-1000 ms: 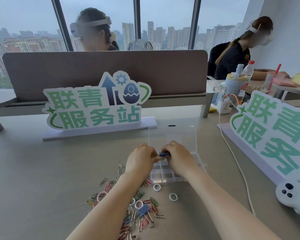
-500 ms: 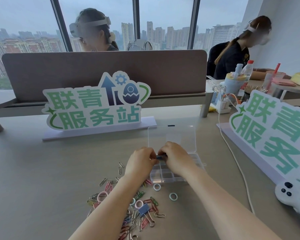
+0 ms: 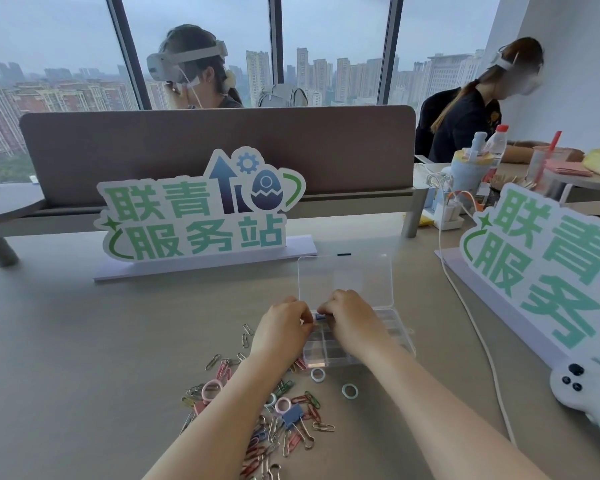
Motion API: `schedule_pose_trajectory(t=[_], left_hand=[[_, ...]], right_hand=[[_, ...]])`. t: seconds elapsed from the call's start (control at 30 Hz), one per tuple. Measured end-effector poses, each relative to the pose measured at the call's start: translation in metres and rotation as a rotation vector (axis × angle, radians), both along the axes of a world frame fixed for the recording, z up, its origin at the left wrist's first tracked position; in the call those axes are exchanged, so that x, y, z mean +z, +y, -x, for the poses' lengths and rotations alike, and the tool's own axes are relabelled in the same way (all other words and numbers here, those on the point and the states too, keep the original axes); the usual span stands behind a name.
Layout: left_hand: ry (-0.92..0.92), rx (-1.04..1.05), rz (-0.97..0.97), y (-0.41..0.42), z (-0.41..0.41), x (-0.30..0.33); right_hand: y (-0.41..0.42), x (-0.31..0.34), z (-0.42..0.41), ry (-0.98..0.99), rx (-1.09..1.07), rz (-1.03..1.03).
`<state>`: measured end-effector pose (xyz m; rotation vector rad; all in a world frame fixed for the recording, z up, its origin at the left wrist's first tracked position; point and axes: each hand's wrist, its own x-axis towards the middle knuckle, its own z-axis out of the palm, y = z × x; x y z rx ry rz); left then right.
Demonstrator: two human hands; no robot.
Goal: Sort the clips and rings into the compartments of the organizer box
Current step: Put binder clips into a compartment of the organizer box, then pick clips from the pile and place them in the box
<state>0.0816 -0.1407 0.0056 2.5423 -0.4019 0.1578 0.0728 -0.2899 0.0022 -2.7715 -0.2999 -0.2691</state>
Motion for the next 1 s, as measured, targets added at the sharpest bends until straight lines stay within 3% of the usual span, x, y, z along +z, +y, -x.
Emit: schedule_pose_trajectory(t=[0.4,1.0], left_hand=[[-0.044,0.029,0.076,0.038,0.019,0.010],[-0.029,0.111,0.065,0.088,0.084,-0.001]], right_hand=[[0.016,0.019,0.031,-0.057,0.099,-0.123],[0.064,0.011,0.065,0.012,0.171,0.135]])
